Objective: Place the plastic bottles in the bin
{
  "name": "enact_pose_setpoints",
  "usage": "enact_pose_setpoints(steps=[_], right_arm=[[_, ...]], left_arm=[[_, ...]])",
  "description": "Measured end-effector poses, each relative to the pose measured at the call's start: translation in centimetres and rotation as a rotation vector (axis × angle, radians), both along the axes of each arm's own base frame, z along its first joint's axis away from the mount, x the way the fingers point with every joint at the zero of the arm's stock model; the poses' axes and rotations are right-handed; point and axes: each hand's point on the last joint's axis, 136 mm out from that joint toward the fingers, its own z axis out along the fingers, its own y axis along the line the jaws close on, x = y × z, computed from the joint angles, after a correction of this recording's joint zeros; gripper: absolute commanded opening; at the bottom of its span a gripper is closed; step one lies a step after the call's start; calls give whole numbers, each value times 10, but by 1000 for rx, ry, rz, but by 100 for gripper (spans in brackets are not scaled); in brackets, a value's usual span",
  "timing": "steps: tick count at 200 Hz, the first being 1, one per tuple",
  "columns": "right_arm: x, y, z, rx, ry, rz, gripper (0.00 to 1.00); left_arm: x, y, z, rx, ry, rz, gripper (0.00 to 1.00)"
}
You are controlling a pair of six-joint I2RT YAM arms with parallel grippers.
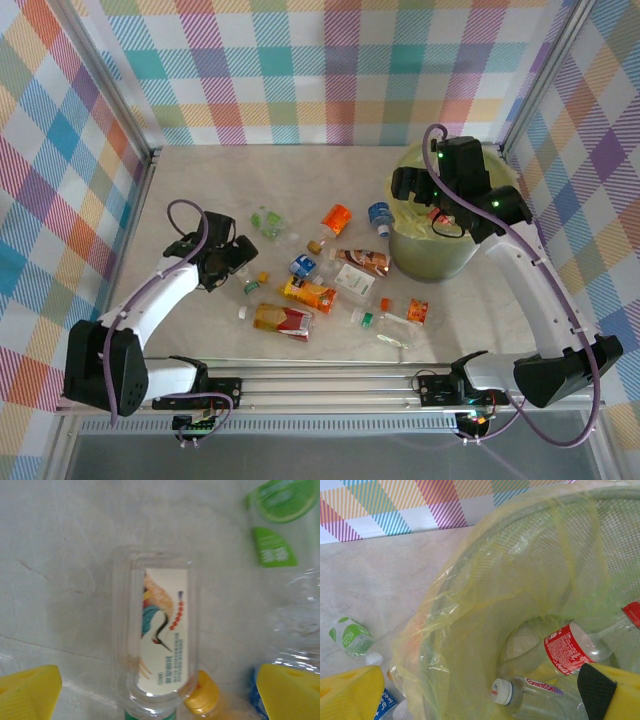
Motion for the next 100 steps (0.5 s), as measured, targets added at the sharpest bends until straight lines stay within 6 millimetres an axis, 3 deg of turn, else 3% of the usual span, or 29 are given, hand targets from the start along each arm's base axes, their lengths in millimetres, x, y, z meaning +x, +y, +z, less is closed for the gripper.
enact_pose_setpoints(steps=[26, 100], right_arm=[[-1, 0, 1, 3, -3, 1, 100], [-1, 1, 3, 8, -9, 1, 100]], left_arm=[[-1, -1, -18, -5, 48, -1, 99], [11, -3, -49, -1, 99, -7, 82]])
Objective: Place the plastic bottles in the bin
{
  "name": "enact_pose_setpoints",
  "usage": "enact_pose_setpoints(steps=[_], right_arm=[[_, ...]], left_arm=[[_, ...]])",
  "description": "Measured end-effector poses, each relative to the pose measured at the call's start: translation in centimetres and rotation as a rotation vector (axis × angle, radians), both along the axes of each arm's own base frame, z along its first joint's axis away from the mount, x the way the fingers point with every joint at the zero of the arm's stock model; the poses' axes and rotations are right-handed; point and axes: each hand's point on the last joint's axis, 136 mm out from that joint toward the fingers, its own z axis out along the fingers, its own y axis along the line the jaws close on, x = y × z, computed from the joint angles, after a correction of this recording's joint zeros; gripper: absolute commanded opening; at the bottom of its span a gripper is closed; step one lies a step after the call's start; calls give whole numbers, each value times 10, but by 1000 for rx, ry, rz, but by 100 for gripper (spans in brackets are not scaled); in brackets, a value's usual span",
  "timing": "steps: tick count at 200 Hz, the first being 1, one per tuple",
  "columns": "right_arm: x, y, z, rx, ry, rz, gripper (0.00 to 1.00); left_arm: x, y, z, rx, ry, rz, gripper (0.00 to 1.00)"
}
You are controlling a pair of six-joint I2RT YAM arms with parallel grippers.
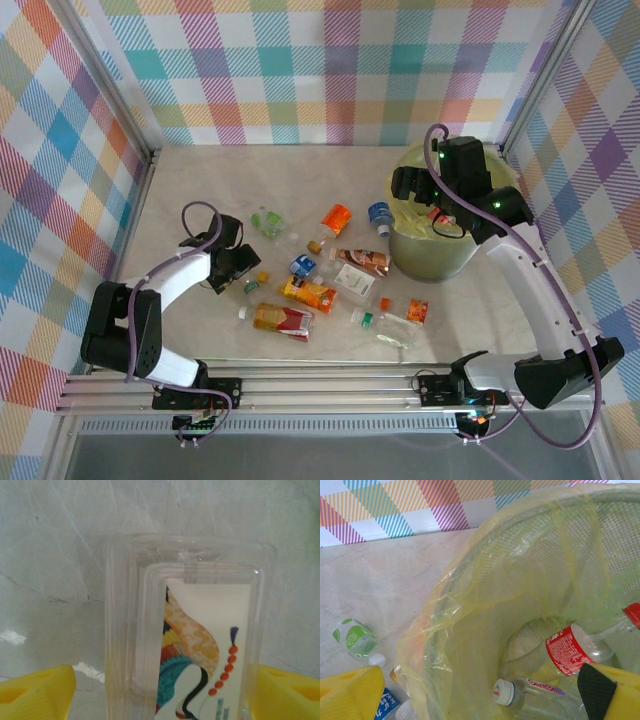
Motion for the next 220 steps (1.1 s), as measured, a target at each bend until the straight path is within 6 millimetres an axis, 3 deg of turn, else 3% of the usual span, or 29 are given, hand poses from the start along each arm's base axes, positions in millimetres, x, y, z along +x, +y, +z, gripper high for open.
enact_pose_setpoints(steps=[45, 94, 123, 158, 181, 220], right_arm=[[0, 0, -1, 2, 2, 2, 100], [0, 1, -1, 6, 3, 4, 100], [-1, 2, -1, 11, 3, 7, 100], [-7, 2, 2, 31, -8, 11, 100], [-11, 4, 7, 58, -17, 17, 100], [-15, 9, 15, 112, -43, 36, 100]], left_arm=[[6, 10, -6, 42, -2, 10, 61], [23, 29, 10, 159, -60, 9, 46], [42, 39, 37, 233, -141, 2, 40], [57, 45, 86, 283, -277, -11, 37], [65, 43, 119, 281, -378, -22, 37], [65, 32, 158, 227, -502, -69, 37]])
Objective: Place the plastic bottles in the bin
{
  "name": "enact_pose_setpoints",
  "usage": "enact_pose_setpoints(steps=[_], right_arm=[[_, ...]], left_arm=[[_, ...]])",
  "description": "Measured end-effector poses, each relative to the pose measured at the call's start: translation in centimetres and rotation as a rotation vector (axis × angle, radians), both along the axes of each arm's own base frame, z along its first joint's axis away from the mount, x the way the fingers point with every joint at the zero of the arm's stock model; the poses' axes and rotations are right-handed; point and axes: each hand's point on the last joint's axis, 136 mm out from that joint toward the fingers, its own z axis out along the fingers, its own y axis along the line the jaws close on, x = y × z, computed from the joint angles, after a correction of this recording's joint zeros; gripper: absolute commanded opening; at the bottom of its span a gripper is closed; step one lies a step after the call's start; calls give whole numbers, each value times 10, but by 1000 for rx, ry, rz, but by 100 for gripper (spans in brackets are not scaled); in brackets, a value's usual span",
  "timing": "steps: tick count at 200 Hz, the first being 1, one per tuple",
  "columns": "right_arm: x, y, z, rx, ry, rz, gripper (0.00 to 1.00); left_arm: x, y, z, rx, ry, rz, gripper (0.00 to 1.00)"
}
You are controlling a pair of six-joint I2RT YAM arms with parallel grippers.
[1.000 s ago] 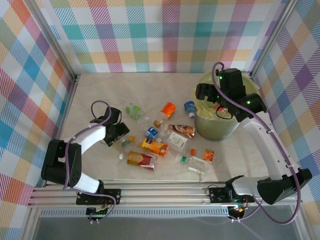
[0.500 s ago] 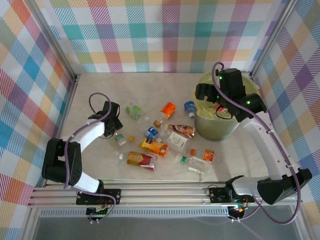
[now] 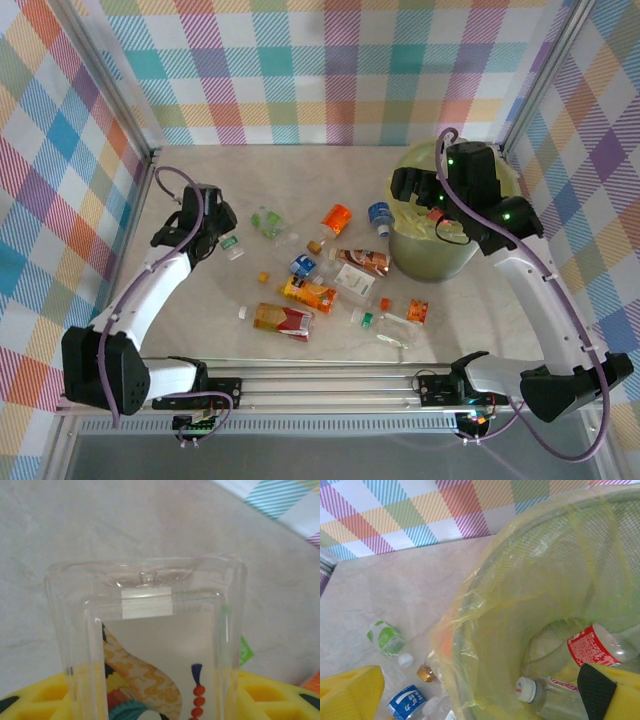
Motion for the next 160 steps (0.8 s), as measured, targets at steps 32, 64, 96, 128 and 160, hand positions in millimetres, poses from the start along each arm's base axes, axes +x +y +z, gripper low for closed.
enact_pose_setpoints(steps=[32, 64, 96, 128, 160], right_arm=[[-3, 7, 4, 42, -12, 30, 100], [-5, 13, 5, 77, -8, 54, 100], [-9, 18, 8, 113, -12, 76, 100], [-15, 24, 16, 156, -26, 110, 100], [-23, 35, 26, 213, -36, 169, 100]], left_arm=[[-1, -21, 32, -54, -95, -115, 36], [-5, -59, 68, -100, -211, -282, 36], [-18, -114, 112, -117, -330, -490, 36], [-34, -156, 149, -125, -429, -650, 37], [-49, -192, 170, -128, -497, -798, 37]])
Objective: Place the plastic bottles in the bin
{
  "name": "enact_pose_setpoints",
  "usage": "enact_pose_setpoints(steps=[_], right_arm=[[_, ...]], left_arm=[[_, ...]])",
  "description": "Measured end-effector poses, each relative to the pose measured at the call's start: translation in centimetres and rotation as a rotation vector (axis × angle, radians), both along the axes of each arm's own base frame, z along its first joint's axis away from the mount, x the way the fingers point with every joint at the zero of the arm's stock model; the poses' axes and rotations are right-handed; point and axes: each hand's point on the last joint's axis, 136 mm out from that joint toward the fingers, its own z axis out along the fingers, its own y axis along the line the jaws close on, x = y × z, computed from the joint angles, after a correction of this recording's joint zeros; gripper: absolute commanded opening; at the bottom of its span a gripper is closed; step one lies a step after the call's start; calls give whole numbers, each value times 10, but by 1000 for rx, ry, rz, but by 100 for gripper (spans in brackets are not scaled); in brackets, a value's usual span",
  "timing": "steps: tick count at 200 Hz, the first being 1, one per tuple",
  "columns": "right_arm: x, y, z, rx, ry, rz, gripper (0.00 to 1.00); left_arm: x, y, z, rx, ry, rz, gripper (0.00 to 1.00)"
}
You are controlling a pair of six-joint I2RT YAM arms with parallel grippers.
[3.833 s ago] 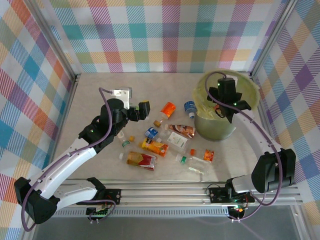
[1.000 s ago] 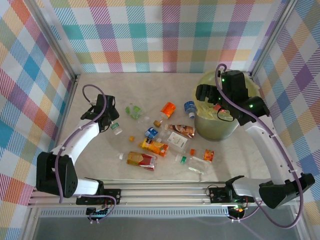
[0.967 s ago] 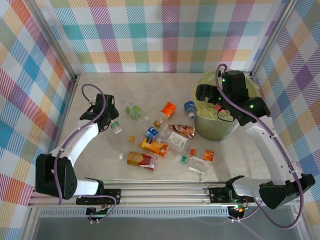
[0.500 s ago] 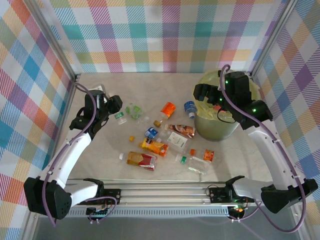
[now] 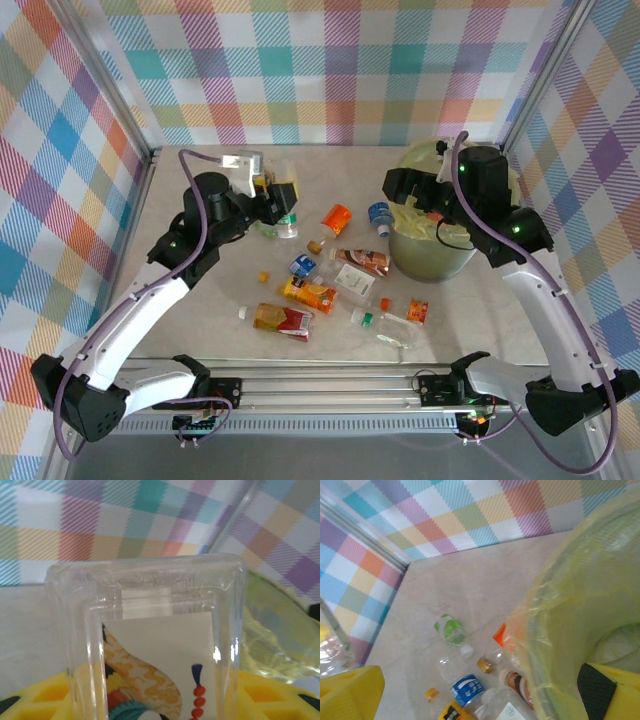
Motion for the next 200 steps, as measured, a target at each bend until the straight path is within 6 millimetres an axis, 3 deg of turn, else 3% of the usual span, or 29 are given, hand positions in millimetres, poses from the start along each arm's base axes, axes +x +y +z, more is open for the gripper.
enact_pose_setpoints(steps=[43, 84, 147, 200], right_arm=[[-12, 21, 8, 71, -6, 127, 100], [-23, 39, 20, 135, -23, 250, 100], [-38, 55, 30, 189, -30, 376, 100], [-42, 61, 28, 204, -10, 420, 100]], left_arm=[[-15, -46, 2, 30, -40, -182, 37], [-29, -77, -3, 63, -90, -335, 37], [-36, -101, 0, 96, -173, -489, 37], [-43, -108, 18, 105, -269, -551, 36]])
